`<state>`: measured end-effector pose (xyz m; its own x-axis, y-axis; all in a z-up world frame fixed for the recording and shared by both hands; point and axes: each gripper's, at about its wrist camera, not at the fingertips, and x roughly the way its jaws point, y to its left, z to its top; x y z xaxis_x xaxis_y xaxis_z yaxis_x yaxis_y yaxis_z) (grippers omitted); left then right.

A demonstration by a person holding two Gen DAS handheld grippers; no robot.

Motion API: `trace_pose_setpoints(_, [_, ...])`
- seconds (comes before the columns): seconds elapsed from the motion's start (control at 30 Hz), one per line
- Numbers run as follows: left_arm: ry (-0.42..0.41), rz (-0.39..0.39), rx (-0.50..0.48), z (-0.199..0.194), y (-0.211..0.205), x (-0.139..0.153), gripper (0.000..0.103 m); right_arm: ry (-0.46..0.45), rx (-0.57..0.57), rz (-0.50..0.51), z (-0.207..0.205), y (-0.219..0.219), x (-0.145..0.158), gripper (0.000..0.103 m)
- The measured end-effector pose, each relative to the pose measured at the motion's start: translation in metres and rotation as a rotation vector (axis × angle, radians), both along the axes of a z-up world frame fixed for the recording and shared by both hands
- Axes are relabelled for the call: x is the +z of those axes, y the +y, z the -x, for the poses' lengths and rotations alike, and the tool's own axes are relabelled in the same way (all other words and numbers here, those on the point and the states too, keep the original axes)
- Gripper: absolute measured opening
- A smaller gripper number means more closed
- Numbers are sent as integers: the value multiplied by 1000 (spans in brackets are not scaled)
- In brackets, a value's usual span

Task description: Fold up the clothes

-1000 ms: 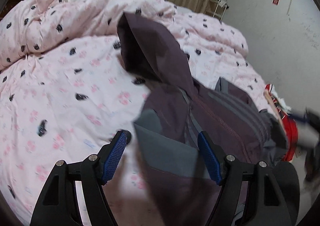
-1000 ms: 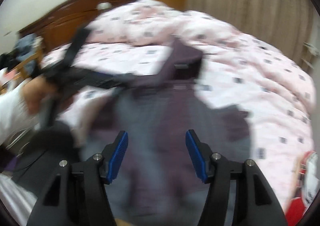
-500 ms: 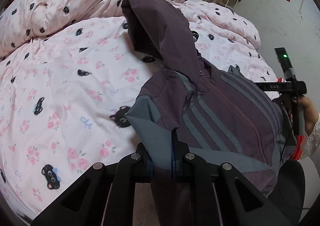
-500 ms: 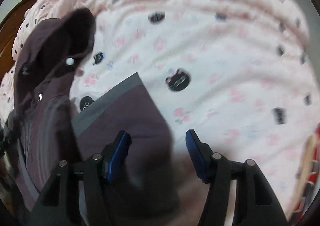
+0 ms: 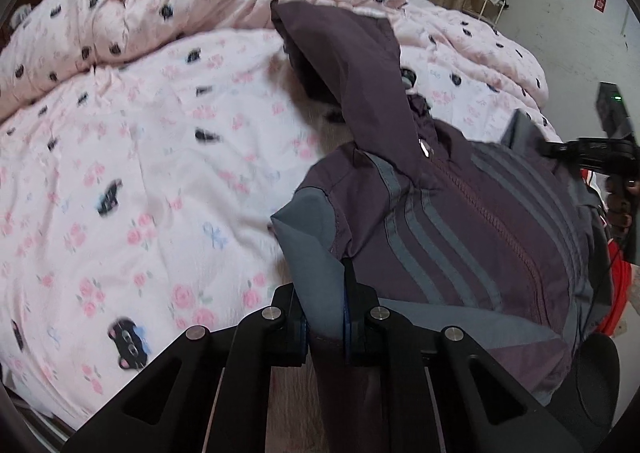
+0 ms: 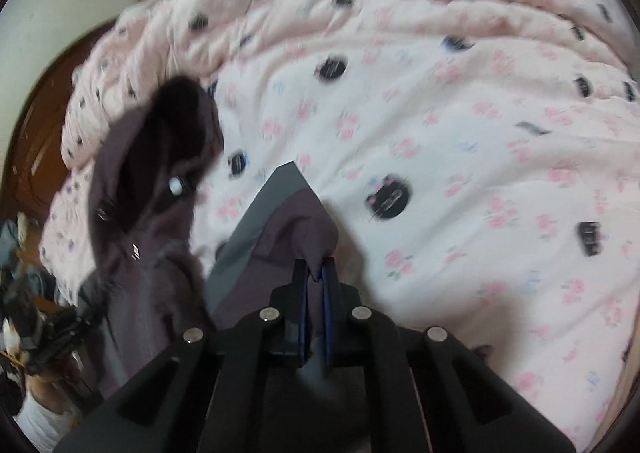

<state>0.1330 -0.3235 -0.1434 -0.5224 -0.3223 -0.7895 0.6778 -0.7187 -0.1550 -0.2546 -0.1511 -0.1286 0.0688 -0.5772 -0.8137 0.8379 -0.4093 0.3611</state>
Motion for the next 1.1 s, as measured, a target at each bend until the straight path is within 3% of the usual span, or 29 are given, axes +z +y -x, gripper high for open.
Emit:
trace_pose_setpoints(0.17, [4, 87, -4, 22, -12, 29, 10, 24, -113, 110, 32, 44, 54, 6])
trace_pose_setpoints(0.37, [-49, 189, -12, 52, -46, 57, 11, 42, -204, 168, 59, 106, 95, 6])
trace_pose_setpoints(0.5, [-105, 150, -7, 56, -66, 33, 14, 62, -164, 111, 47, 117, 85, 6])
trace_pose_setpoints(0.6, [-147, 110, 3, 56, -79, 10, 19, 120, -155, 34, 32, 103, 60, 7])
trace_pose_setpoints(0.73, [-83, 47, 108, 15, -89, 3, 21, 211, -177, -82, 18, 86, 20, 15])
trace_pose_setpoints(0.8, [-47, 56, 136, -7, -87, 11, 33, 280, -208, -117, 15, 85, 11, 26])
trace_pose_setpoints(0.87, [-21, 141, 125, -28, -67, 26, 34, 325, -225, -124, 13, 86, 11, 31])
trace_pose_setpoints(0.97, [-22, 317, 12, -40, -10, 46, 34, 406, -228, -99, 5, 91, 23, 38])
trace_pose_setpoints(1.1, [-30, 480, -154, -39, 70, 55, 38, 513, -193, -37, -25, 99, 49, 59])
